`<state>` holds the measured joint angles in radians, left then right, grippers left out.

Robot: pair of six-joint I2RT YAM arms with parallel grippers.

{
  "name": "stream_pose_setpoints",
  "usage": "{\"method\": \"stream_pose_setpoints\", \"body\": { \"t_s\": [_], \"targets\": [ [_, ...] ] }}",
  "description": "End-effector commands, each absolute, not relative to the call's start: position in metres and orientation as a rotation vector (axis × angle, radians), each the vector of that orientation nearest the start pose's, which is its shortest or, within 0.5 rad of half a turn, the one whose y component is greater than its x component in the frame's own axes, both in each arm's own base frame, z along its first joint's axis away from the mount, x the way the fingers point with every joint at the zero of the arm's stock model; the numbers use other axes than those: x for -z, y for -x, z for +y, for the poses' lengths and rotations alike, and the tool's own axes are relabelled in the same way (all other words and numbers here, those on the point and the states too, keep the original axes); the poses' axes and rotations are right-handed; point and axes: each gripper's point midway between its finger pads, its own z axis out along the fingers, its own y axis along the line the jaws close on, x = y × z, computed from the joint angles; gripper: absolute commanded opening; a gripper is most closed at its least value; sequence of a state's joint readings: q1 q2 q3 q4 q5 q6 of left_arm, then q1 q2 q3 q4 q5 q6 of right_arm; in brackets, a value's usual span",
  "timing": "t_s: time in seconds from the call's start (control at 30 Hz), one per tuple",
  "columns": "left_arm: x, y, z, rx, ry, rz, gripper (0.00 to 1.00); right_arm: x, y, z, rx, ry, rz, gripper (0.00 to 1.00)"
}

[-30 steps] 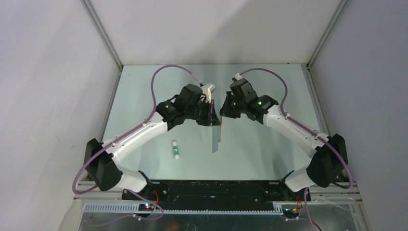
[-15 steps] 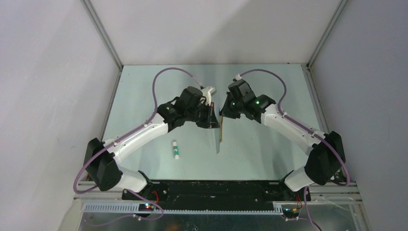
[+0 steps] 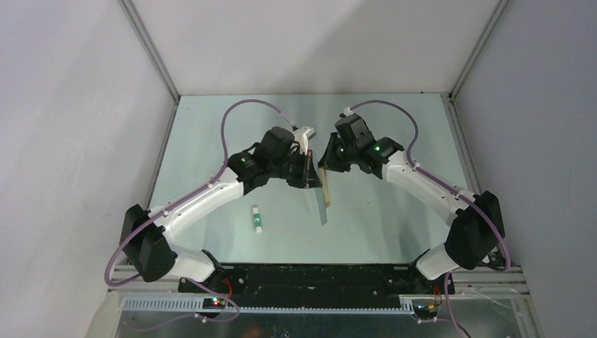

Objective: Place the letter into the envelope and seal it
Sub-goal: Place the letter in the envelope.

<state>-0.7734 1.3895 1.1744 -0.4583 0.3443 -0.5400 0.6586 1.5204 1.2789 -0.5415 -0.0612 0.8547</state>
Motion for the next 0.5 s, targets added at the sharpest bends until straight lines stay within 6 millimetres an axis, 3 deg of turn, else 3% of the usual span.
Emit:
{"method": "stream_pose_setpoints", "body": {
  "t_s": [0.0, 0.07, 0.3, 0.4, 0.47],
  "targets": [
    [-0.25, -0.212, -0.325, 1.147, -0.523, 2.275, 0.0, -0.231, -0.316, 0.29, -0.844, -0.185, 2.342, 0.23],
    [-0.252, -0.215, -0.322, 1.137, -0.517, 2.27, 0.0, -0.243, -0.309, 0.288, -0.869, -0.167, 2.323, 0.31],
    [-0.246, -0.221, -0.316, 1.127, -0.543, 2.28, 0.0, -0.287, -0.273, 0.294, -1.065, -0.025, 2.265, 0.44],
    [-0.248, -0.221, -0.316, 1.139, -0.577, 2.264, 0.0, -0.298, -0.255, 0.299, -1.17, 0.065, 2.264, 0.46],
    [-0.252, -0.221, -0.316, 1.156, -0.615, 2.242, 0.0, -0.302, -0.252, 0.292, -1.149, 0.08, 2.251, 0.45]
  ]
}}
